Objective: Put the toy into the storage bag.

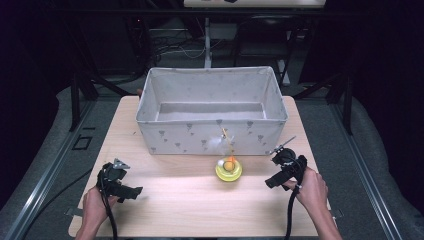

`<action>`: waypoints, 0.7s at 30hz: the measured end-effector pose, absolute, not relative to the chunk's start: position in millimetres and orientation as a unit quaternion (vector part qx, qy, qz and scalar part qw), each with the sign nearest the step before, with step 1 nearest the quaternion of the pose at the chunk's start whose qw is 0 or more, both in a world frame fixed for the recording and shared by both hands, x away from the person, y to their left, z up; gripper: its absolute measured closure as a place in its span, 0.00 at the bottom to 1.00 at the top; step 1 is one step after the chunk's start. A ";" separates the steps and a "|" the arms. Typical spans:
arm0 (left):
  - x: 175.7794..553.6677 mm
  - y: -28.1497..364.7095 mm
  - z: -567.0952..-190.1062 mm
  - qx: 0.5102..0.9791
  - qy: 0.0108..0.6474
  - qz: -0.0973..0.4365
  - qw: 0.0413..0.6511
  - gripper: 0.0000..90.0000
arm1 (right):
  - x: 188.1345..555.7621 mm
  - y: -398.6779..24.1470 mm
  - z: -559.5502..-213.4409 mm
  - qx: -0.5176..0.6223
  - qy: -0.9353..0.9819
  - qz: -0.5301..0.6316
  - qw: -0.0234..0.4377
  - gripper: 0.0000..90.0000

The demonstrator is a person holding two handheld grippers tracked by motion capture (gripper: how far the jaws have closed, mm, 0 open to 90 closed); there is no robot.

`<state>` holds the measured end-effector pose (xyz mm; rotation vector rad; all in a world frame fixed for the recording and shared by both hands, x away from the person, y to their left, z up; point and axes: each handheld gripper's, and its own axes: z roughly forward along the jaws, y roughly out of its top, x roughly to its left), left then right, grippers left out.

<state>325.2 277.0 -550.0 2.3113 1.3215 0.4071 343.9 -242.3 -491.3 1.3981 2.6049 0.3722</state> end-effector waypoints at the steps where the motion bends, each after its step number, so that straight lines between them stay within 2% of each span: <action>1: 325.4 277.6 -549.9 0.836 0.479 0.145 0.224 0.00 | 343.4 -241.4 -492.8 0.472 0.868 0.130 0.085 0.00; 4: 325.4 277.5 -550.3 0.836 0.479 0.146 0.223 0.00 | 344.5 -240.7 -491.9 0.464 0.875 0.120 0.072 0.00; 21: 325.1 276.2 -549.7 0.843 0.469 0.146 0.221 0.00 | 339.2 -225.0 -488.7 0.443 0.887 0.113 0.068 0.01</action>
